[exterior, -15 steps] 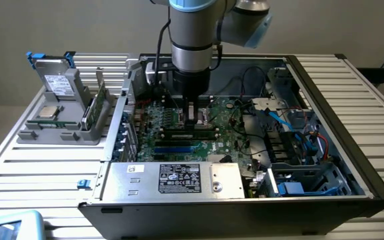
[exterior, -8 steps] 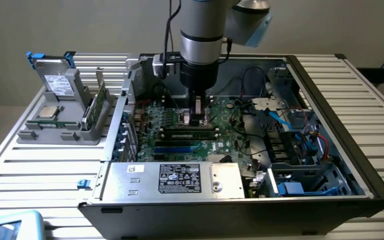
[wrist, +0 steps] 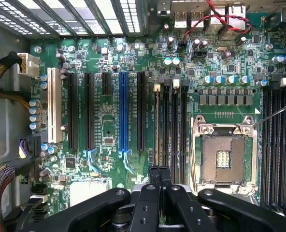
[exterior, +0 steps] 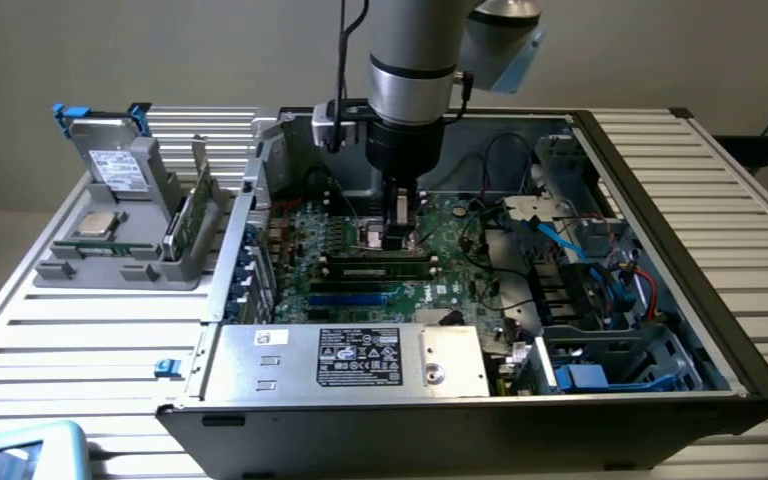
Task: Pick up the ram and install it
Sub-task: 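Press down the ram until it locks into place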
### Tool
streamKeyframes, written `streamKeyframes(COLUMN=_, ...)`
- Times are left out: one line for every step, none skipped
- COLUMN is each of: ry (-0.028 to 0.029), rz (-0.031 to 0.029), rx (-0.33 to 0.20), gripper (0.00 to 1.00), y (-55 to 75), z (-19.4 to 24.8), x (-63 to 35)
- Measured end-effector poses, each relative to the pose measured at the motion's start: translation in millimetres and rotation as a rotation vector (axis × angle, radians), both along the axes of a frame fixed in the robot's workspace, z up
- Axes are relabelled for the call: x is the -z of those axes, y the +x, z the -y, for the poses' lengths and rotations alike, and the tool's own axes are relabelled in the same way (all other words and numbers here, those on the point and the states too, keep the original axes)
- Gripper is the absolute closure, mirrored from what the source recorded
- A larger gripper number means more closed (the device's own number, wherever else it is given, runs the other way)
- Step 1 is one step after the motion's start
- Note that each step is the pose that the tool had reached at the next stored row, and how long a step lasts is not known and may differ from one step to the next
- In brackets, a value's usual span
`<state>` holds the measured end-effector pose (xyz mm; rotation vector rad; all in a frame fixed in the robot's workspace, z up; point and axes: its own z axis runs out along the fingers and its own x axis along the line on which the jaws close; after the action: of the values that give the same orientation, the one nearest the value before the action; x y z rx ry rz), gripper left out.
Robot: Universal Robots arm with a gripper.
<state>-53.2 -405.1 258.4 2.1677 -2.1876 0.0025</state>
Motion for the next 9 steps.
streamKeyframes(ry=-0.0001, rz=0.0, rx=0.0, gripper=0.89, y=0.0, z=0.0, x=0.0)
streamKeyframes(ry=-0.0001, rz=0.0, rx=0.0, gripper=0.89, y=0.0, z=0.0, x=0.0)
streamKeyframes(ry=-0.0001, rz=0.0, rx=0.0, gripper=0.89, y=0.0, z=0.0, x=0.0)
streamKeyframes(ry=-0.0001, rz=0.0, rx=0.0, gripper=0.89, y=0.0, z=0.0, x=0.0)
streamKeyframes(ry=-0.0001, rz=0.0, rx=0.0, gripper=0.89, y=0.0, z=0.0, x=0.0)
streamKeyframes(ry=-0.0001, rz=0.0, rx=0.0, gripper=0.89, y=0.0, z=0.0, x=0.0)
streamKeyframes(ry=0.0, rz=-0.0001, rx=0.006, gripper=0.89, y=0.0, z=0.0, x=0.0)
streamKeyframes(ry=-0.0001, rz=-0.0001, rx=0.019, gripper=0.89, y=0.0, z=0.0, x=0.0)
streamKeyframes(ry=-0.0001, rz=-0.0001, rx=0.032, gripper=0.89, y=0.0, z=0.0, x=-0.1)
